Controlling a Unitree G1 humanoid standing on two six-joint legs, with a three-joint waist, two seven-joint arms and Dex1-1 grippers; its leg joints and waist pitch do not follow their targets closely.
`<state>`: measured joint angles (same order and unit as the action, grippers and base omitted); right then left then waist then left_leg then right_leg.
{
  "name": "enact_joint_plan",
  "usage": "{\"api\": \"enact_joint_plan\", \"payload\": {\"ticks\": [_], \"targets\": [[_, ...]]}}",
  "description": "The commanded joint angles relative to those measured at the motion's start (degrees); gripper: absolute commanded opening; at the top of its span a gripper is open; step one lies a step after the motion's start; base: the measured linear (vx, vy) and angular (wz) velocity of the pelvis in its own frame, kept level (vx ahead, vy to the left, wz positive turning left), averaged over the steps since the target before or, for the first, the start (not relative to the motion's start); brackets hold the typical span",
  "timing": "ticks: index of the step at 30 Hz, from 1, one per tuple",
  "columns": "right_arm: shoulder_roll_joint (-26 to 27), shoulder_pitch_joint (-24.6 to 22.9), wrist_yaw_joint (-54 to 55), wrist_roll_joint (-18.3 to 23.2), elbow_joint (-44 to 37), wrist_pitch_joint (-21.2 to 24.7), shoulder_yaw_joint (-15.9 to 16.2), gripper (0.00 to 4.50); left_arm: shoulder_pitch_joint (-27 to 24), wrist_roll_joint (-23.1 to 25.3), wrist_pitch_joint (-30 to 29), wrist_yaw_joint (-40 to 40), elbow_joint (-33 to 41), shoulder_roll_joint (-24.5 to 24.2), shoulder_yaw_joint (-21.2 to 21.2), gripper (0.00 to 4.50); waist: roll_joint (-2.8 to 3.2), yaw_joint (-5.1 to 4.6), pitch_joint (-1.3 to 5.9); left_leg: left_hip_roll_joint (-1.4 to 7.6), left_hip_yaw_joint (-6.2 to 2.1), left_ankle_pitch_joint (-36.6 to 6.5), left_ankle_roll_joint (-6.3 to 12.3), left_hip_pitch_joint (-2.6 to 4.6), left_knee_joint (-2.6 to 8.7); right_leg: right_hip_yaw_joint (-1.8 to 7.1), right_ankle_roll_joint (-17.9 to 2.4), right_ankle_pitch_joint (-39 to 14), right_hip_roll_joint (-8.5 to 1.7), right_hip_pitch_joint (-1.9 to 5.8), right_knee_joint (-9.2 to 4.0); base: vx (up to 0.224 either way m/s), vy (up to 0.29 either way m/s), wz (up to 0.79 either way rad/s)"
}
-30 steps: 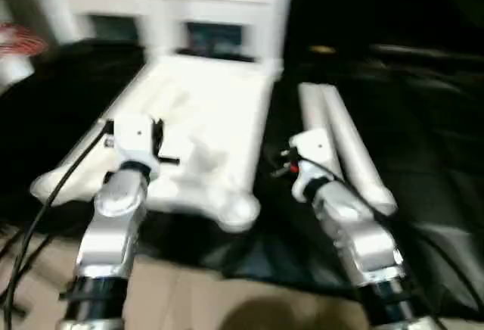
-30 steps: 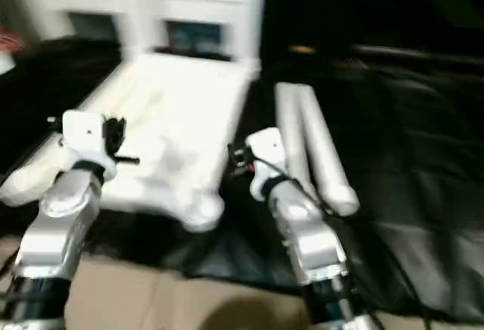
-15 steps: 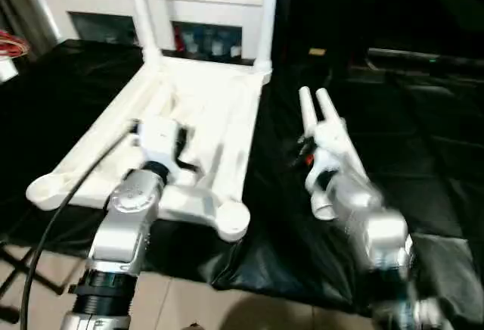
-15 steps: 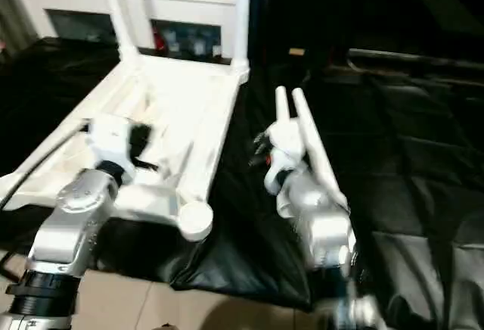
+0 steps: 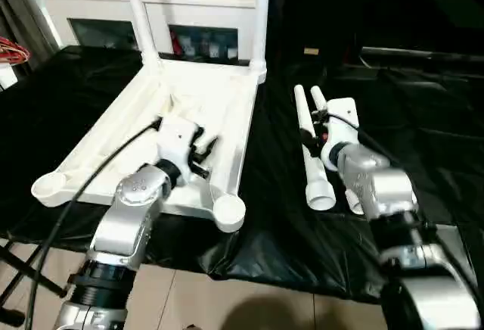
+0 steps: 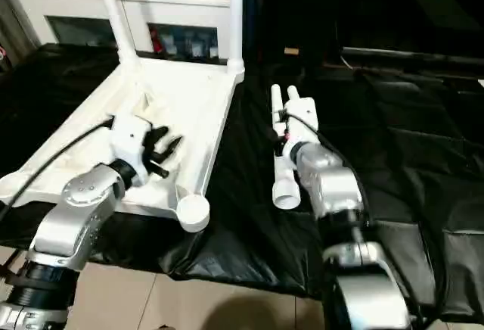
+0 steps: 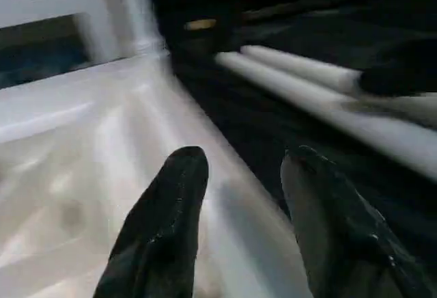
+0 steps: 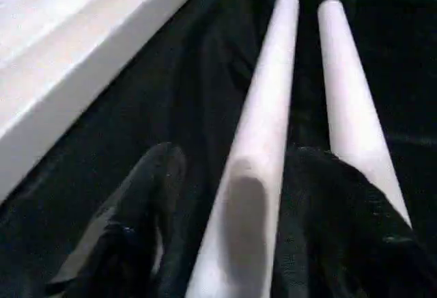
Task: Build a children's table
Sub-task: Pick table leg
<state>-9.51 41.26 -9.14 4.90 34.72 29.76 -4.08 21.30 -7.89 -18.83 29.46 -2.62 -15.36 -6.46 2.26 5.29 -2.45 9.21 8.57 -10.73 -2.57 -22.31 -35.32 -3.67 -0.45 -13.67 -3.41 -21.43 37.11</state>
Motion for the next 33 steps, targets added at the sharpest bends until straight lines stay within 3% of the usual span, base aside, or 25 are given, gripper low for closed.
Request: {"api": "enact_joint_plan", "payload": {"ticks": [1,4,7,10,11,18,23,24,25,27,31,32,33], "targets": [[-0.6,1.8,0.3,0.3,1.4,0.6,-0.9,3.2,0.2,-0.8,-1.2,3.2,1.9,-1.5,-1.2,2.52,-0.02,0.31,3.97,3.44,-1.05,-4.2,-0.05,0.94,4.09,3.04,-13.4,7.1,-5.24,2.51,-3.45,0.0,0.0,0.0],[-0.9,3.0,-0.4,0.9,3.9,1.0,-0.9,3.5,-0.1,-1.1,-1.4,4.7,2.3,-2.3,-1.4,2.87,0.12,0.18,3.88,3.41,-0.88,-4.4,0.56,0.86,4.0,3.02,-14.0,7.5,-5.16,2.48,-3.49,0.0,0.0,0.0],[-1.1,4.1,-1.7,0.4,5.9,2.5,0.3,3.62,0.3,0.2,-0.1,4.7,1.3,-2.6,-1.7,2.91,0.33,0.16,3.83,3.51,-0.92,-5.7,0.31,0.93,4.1,2.96,-14.1,6.2,-5.12,2.47,-3.54,0.0,0.0,0.0],[-1.2,4.8,-1.6,-0.4,7.2,3.8,0.5,3.98,0.4,0.4,-0.1,4.9,1.3,-2.9,-2.1,3.32,0.31,0.07,3.76,3.58,-0.91,-6.6,-0.34,1.01,4.25,2.97,-14.2,5.2,-5.08,2.41,-3.64,0.0,0.0,0.0],[-1.0,5.4,-1.7,0.3,7.8,6.7,0.0,4.01,0.2,0.0,-1.0,6.1,2.1,-3.3,-3.0,3.34,0.4,0.05,3.7,3.56,-0.9,-7.0,-0.61,1.07,4.32,2.99,-14.2,4.8,-5.02,2.4,-3.7,0.0,0.0,0.0],[-0.9,7.4,-2.1,1.5,11.5,14.4,-0.3,4.01,-0.5,-1.4,-3.0,11.5,4.6,-5.2,-5.4,3.34,0.58,0.14,3.71,3.58,-0.8,-7.3,-1.5,1.05,4.37,2.99,-14.5,5.1,-5.1,2.33,-3.58,0.0,0.0,0.0],[-1.1,8.7,-2.3,1.5,14.9,16.6,-1.1,4.01,-0.3,-2.9,-5.5,14.8,6.0,-6.3,-6.7,3.34,0.9,0.14,3.6,3.6,-0.74,-8.1,-2.31,1.09,4.42,3.0,-14.7,4.0,-5.15,2.24,-3.61,0.0,0.0,0.0],[-1.1,9.0,-2.0,1.5,15.6,16.9,-1.5,3.72,-0.3,-3.8,-6.7,15.9,6.6,-6.7,-7.0,3.35,0.83,0.12,3.62,3.61,-0.67,-8.0,-2.44,1.1,4.41,3.03,-14.6,4.3,-5.11,2.27,-3.56,0.0,0.0,0.0],[-1.3,9.3,-1.5,1.6,16.4,17.1,-1.7,3.72,-0.1,-4.3,-7.9,17.4,7.2,-7.4,-7.8,3.35,1.03,0.19,3.63,3.6,-0.71,-7.8,-2.55,1.16,4.38,3.02,-14.7,4.4,-5.14,2.2,-3.53,0.0,0.0,0.0],[-1.6,9.9,-1.3,1.5,17.5,17.6,-1.5,3.6,0.0,-6.0,-10.6,21.9,8.2,-9.3,-9.6,3.35,0.78,0.11,3.53,3.54,-0.54,-7.9,-2.55,1.13,4.45,2.95,-14.7,3.6,-4.95,2.11,-3.55,0.0,0.0,0.0],[-1.8,10.1,-1.7,1.5,17.8,18.1,-1.3,3.21,0.4,-6.8,-11.3,23.2,7.6,-9.3,-9.7,3.35,0.89,0.07,3.41,3.61,-0.46,-8.9,-2.98,1.15,4.59,3.01,-14.4,2.1,-5.02,2.16,-3.76,0.0,0.0,0.0],[-1.8,10.1,-1.9,1.5,17.9,18.3,-1.1,3.14,0.5,-6.8,-11.2,23.4,7.2,-9.3,-9.7,3.35,0.42,0.0,3.44,3.58,-0.43,-8.4,-2.75,1.09,4.55,3.07,-14.4,2.2,-5.03,2.29,-3.68,0.0,0.0,0.0],[-1.8,10.2,-2.1,1.3,18.4,18.5,-0.9,3.03,0.8,-6.3,-10.6,23.5,6.1,-9.2,-9.7,3.35,0.61,-0.06,3.38,3.57,-0.36,-8.4,-2.65,1.07,4.55,3.07,-14.2,1.8,-5.05,2.19,-3.84,0.0,0.0,0.0]]}}
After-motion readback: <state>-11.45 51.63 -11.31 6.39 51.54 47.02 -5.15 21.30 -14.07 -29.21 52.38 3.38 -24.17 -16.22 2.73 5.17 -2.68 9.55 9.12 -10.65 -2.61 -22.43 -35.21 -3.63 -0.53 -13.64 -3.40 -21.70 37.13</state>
